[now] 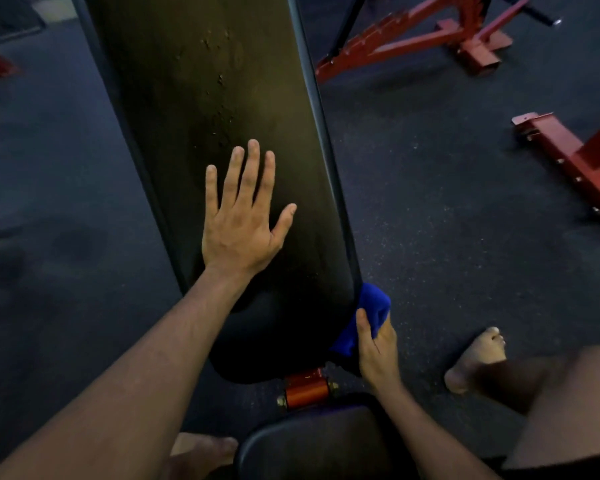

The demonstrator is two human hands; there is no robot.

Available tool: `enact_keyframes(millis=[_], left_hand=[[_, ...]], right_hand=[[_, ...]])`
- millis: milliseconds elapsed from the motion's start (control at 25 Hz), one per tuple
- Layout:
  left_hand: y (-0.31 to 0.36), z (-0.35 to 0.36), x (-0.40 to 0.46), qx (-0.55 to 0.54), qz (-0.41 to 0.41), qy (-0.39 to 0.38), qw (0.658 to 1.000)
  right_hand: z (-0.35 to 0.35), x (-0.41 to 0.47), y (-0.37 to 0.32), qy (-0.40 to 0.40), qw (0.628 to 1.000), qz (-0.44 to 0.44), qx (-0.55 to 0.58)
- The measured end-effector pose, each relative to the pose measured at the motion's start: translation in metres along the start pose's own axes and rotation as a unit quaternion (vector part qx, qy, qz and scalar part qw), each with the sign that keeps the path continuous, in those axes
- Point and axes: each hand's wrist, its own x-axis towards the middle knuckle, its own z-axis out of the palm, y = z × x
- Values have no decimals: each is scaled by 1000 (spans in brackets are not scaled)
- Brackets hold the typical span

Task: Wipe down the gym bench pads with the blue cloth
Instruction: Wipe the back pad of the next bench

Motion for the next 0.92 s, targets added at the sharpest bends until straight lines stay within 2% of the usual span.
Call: enact_keyframes(millis=[120,360,520,640,720,840,920], left_hand=[[1,1,-3,4,3,5,1000],[2,0,-2,2,1,15,1000],[2,2,-3,3,4,22,1000],[1,2,-2,1,1,23,1000],[1,2,-2,-2,0,21,1000],[2,2,-3,2,0,15,1000],[2,2,-4,0,-2,15,1000]], right_hand=[[2,34,-38,5,1000,-27,-10],[14,112,-121,-58,990,-115,-59],[8,59,-68,4,992,-110,-60],[3,5,-20,29,999,0,-46],[5,0,-15,38,998,45,-27],[4,37,-38,50,998,3,-32],[3,67,-63,20,998,-42,-40]])
